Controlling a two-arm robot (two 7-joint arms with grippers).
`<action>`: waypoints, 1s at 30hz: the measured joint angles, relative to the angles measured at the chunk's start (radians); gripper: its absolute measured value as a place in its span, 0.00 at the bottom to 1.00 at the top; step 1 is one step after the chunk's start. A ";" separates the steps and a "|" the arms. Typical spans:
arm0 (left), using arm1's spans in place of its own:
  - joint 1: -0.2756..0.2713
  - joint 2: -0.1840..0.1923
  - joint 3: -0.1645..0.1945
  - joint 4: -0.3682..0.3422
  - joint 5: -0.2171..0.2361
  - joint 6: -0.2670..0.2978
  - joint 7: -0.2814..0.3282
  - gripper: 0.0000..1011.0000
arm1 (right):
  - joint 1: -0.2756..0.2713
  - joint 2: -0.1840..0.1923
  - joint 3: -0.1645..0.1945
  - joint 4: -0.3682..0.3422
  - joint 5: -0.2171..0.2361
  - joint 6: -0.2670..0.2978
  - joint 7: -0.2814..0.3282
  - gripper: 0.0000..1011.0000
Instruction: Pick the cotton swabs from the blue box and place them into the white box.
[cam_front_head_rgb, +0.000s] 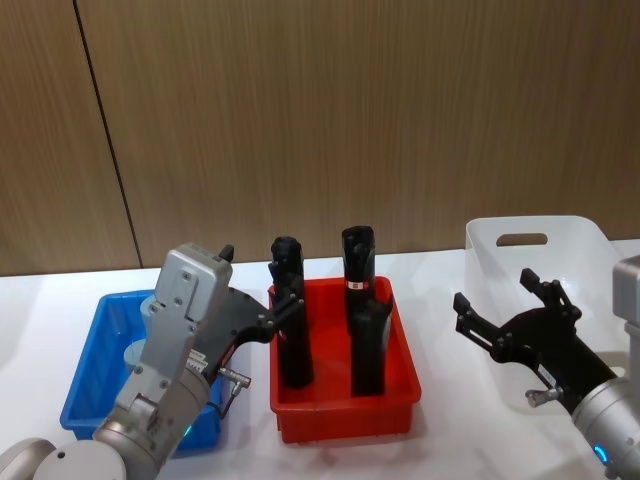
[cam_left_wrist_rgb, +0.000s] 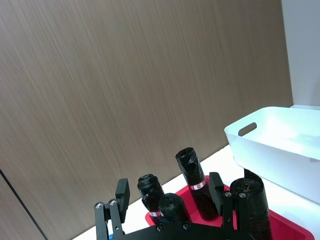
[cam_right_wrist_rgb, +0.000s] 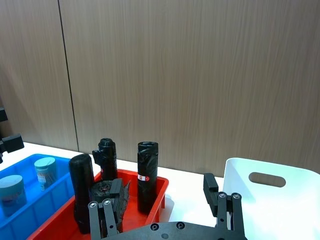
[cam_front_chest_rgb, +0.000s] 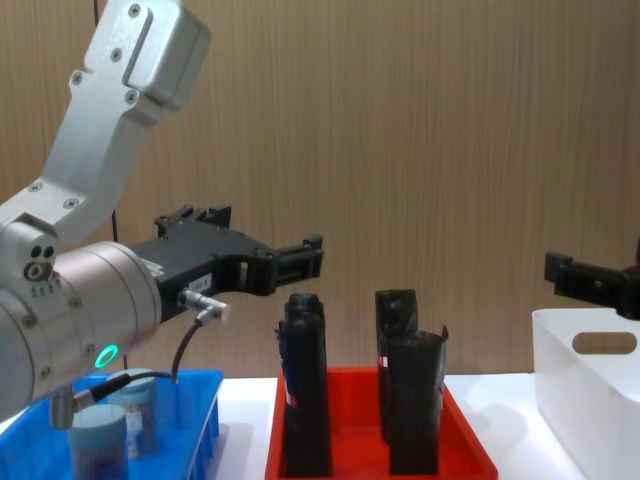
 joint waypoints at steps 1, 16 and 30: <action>0.000 0.000 0.000 0.000 0.000 0.000 0.000 0.99 | 0.000 0.000 0.000 0.000 0.000 0.000 0.000 0.99; 0.000 0.000 0.000 0.000 0.000 0.000 0.000 0.99 | 0.000 0.000 0.000 0.000 0.000 0.000 0.000 0.99; 0.000 0.004 -0.007 0.005 -0.007 0.012 -0.003 0.99 | 0.000 0.000 0.000 0.000 0.000 0.000 0.000 0.99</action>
